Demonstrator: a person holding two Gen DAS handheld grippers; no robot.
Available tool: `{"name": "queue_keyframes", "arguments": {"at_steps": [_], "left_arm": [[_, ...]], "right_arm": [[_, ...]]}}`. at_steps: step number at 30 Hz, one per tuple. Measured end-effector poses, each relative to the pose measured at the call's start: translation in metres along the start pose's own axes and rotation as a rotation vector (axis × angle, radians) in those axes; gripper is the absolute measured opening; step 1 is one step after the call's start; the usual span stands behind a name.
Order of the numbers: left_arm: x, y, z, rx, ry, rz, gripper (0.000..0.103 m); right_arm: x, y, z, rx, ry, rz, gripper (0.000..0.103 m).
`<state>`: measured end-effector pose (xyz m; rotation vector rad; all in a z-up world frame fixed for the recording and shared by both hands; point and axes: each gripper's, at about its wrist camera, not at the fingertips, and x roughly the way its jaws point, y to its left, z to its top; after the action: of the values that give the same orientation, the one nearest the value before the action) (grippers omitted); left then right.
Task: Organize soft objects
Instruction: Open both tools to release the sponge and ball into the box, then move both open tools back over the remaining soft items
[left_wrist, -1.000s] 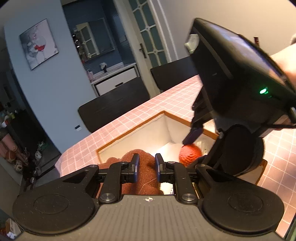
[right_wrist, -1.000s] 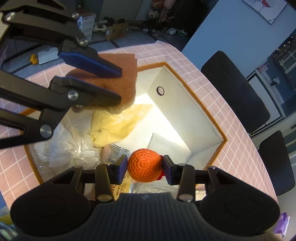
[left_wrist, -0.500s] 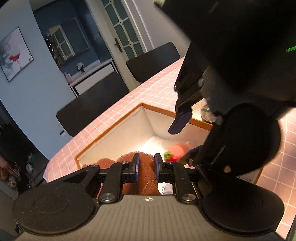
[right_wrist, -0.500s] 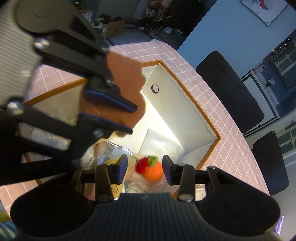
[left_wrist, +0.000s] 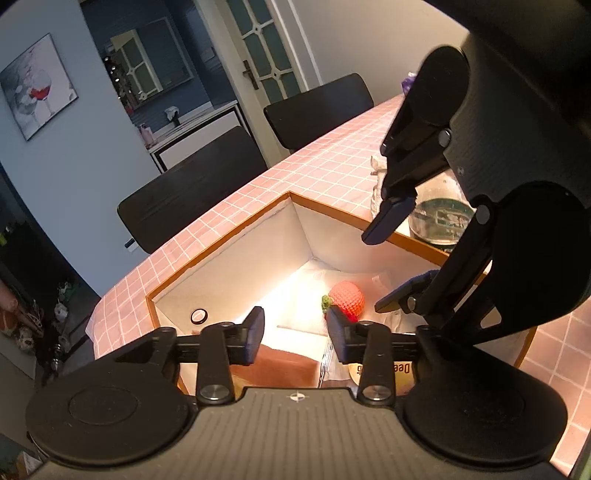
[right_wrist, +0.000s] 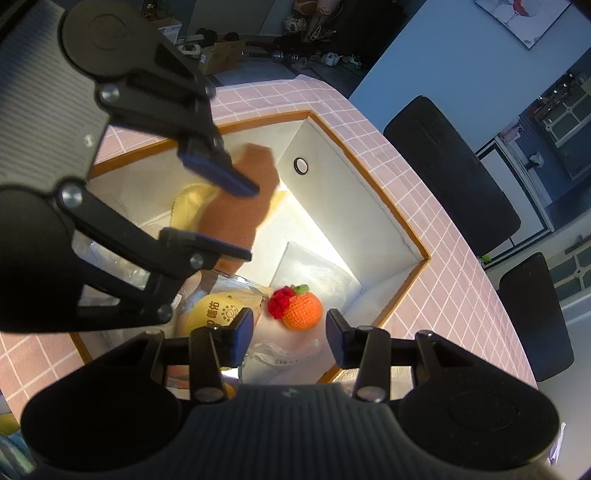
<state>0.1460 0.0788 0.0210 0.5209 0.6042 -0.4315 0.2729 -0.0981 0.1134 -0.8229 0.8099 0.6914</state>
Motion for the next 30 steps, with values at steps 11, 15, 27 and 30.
{"name": "queue_keyframes", "arguments": {"at_steps": [11, 15, 27, 30], "left_arm": [[-0.023, -0.003, 0.009, -0.007, -0.009, 0.012, 0.05], [-0.033, -0.009, 0.015, -0.019, -0.015, 0.039, 0.05], [-0.085, -0.047, 0.027, -0.035, -0.174, 0.082, 0.05], [-0.093, -0.059, 0.032, -0.043, -0.214, 0.092, 0.05]], "right_arm": [[-0.027, -0.004, -0.01, 0.002, -0.077, 0.038, 0.044], [-0.043, -0.004, -0.017, -0.001, -0.119, 0.05, 0.045], [-0.126, -0.023, -0.07, 0.018, -0.326, 0.069, 0.056], [-0.142, -0.033, -0.091, 0.041, -0.353, 0.054, 0.057]]}}
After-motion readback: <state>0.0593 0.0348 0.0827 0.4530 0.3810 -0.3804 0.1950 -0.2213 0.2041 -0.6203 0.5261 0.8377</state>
